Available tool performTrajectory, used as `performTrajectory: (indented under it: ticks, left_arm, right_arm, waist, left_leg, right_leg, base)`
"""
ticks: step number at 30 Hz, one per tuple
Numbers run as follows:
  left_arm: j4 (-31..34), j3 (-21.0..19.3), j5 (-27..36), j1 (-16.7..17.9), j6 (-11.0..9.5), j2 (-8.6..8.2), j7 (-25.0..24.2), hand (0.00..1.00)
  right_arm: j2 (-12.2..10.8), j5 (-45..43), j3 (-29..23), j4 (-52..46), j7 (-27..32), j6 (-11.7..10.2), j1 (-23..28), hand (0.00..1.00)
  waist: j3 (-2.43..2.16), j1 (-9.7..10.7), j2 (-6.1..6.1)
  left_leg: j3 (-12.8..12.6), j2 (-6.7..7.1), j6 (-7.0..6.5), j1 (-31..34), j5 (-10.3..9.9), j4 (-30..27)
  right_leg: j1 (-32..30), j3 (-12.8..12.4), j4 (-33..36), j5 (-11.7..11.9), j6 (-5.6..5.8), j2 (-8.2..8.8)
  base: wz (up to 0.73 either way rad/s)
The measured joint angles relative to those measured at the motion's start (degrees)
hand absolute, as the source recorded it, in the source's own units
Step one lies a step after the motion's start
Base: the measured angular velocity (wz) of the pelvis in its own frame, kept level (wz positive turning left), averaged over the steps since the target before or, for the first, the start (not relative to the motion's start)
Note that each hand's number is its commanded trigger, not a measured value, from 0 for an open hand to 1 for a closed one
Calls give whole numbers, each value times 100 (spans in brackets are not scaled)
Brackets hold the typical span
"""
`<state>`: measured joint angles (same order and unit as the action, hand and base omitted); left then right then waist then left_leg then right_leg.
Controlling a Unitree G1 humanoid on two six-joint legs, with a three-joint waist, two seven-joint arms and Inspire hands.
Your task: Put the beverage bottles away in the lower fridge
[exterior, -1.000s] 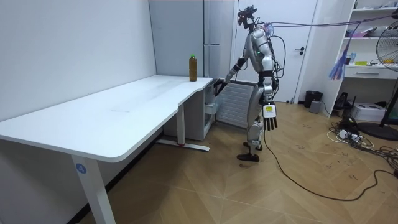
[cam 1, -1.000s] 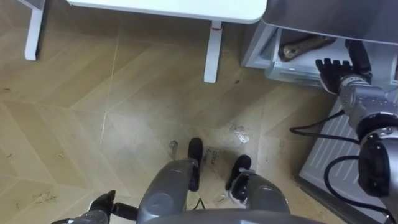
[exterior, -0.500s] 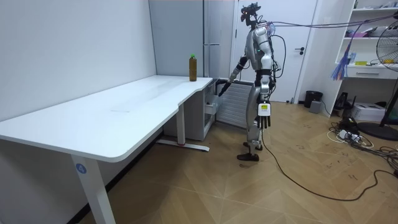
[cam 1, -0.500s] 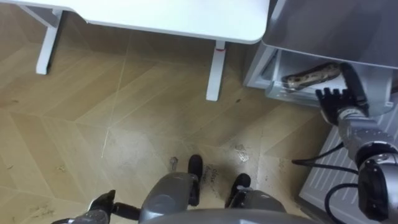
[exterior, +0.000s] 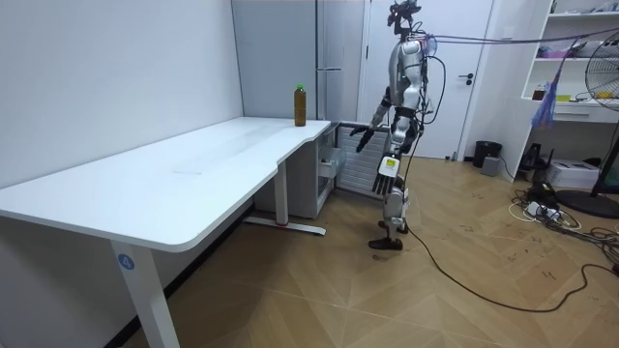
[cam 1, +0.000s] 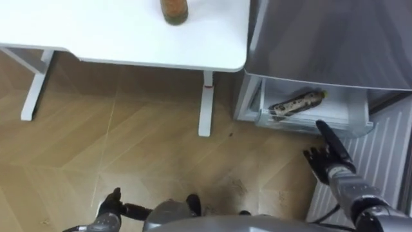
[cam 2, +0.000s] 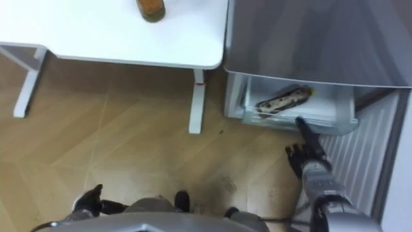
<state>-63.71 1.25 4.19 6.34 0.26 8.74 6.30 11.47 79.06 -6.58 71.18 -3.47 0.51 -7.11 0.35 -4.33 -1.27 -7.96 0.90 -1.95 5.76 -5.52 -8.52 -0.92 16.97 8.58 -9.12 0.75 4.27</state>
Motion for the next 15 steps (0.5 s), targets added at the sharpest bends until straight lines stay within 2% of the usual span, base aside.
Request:
performTrajectory:
  ticks: [3, 5, 7, 11, 15]
  left_arm:
    - [40, -4, 74, 33, -66, -2, 147, 0]
    - [35, -167, 53, 73, -79, -56, 228, 0]
    - [28, -340, 48, 101, -114, -108, 230, 0]
    - [6, -501, 12, 230, -171, -156, 226, 0]
    - [6, -457, 15, 228, -170, -155, 226, 0]
  right_arm:
    - [-98, -144, 299, 10, -44, -46, 378, 0]
    - [-214, -609, 432, 18, -48, -50, 555, 0]
    - [-264, -1219, 559, 112, -113, -46, 691, 0]
    - [-324, -2796, 645, 326, -144, -34, 932, 0]
    - [-327, -3408, 947, 474, -125, 44, 992, 0]
  waist:
    - [16, 11, -82]
    - [-13, -5, -135]
    - [-15, 13, -165]
    - [-5, 107, -164]
    - [0, 112, -153]
  left_leg:
    - [9, -18, 39, -250, -74, 7]
    - [8, -39, 67, -379, -122, 1]
    - [20, -43, 81, -503, -166, -2]
    - [26, -32, 76, -685, -254, -1]
    - [25, -27, 69, -753, -315, -7]
  right_leg:
    - [182, -78, 4, -66, -6, -20]
    - [261, -153, 6, -81, -23, -51]
    - [362, -215, -2, -88, -31, -64]
    - [548, -294, -10, -112, -9, -67]
    - [589, -393, -12, -120, 5, -72]
  base:
    - [-14]
    - [-23]
    - [-21]
    - [-10]
    - [-12]
